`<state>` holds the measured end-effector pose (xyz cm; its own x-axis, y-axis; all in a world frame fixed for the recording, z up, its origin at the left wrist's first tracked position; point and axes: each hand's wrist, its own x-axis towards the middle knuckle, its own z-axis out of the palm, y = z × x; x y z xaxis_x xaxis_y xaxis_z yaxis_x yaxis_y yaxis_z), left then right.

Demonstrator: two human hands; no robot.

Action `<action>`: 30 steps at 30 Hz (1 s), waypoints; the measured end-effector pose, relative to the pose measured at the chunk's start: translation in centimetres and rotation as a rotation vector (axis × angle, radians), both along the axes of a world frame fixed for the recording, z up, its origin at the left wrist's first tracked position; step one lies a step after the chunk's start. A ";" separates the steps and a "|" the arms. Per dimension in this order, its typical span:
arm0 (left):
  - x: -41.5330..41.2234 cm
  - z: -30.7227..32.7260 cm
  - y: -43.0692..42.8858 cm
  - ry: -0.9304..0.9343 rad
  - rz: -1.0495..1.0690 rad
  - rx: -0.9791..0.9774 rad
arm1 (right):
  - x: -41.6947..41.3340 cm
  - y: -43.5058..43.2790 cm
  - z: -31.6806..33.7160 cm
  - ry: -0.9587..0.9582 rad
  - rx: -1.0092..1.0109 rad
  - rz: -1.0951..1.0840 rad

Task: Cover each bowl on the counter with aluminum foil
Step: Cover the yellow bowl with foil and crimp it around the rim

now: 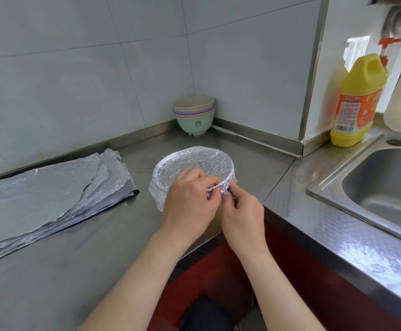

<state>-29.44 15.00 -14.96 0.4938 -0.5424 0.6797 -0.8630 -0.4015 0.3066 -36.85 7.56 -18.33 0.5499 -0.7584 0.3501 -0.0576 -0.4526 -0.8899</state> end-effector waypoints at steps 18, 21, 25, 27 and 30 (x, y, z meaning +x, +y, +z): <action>-1.1 2.7 0.3 0.125 -0.025 0.058 | 0.1 -0.1 2.3 -0.190 0.700 0.141; 0.8 5.0 1.8 0.190 -0.021 -0.112 | 0.9 -2.2 3.0 -0.242 0.724 0.036; 5.0 4.9 1.9 0.289 0.149 0.016 | 2.9 -3.3 4.4 -0.182 0.771 0.107; 6.3 4.1 1.8 0.377 0.202 0.172 | 3.9 -3.1 5.0 -0.151 0.741 0.128; 6.6 3.4 1.7 0.547 0.184 0.200 | 4.8 -2.5 5.3 -0.084 0.690 0.143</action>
<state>-22.88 16.74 -11.52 0.8401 -0.5061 0.1951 -0.5130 -0.6246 0.5888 -32.08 5.06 -13.05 0.6531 -0.7445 -0.1386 0.0419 0.2183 -0.9750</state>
